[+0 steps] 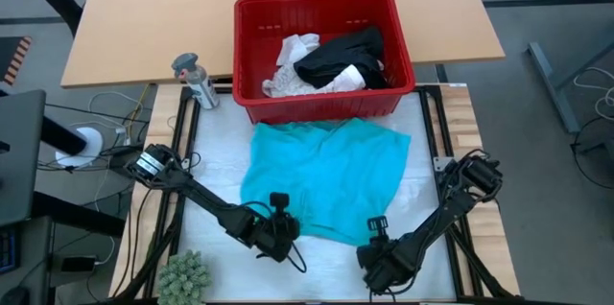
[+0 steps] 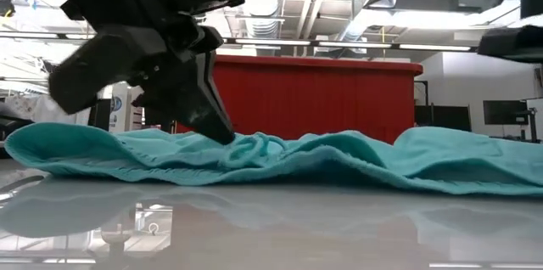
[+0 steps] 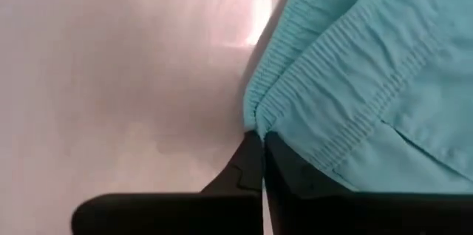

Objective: Fold laundry
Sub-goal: Fold the light blue shorts

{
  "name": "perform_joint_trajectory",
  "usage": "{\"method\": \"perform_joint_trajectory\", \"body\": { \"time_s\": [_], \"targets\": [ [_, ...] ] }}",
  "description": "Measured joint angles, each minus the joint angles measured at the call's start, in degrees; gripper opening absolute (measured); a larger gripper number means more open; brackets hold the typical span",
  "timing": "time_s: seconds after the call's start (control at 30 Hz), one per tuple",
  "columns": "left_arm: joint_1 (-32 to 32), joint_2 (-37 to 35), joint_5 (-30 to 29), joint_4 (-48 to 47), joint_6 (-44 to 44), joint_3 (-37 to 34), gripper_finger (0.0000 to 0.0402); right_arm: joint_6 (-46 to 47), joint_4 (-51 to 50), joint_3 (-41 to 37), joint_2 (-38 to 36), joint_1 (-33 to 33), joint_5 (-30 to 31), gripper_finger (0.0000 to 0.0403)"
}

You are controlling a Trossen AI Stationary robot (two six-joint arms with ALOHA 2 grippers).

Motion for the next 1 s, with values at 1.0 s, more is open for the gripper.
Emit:
{"method": "perform_joint_trajectory", "body": {
  "time_s": [1.0],
  "targets": [
    [-5.6, -8.0, -3.4, -14.4, -17.7, 4.6, 0.0013, 2.9, -10.7, 15.7, -0.1, 4.8, 4.1, 0.0022]
  ]
}}
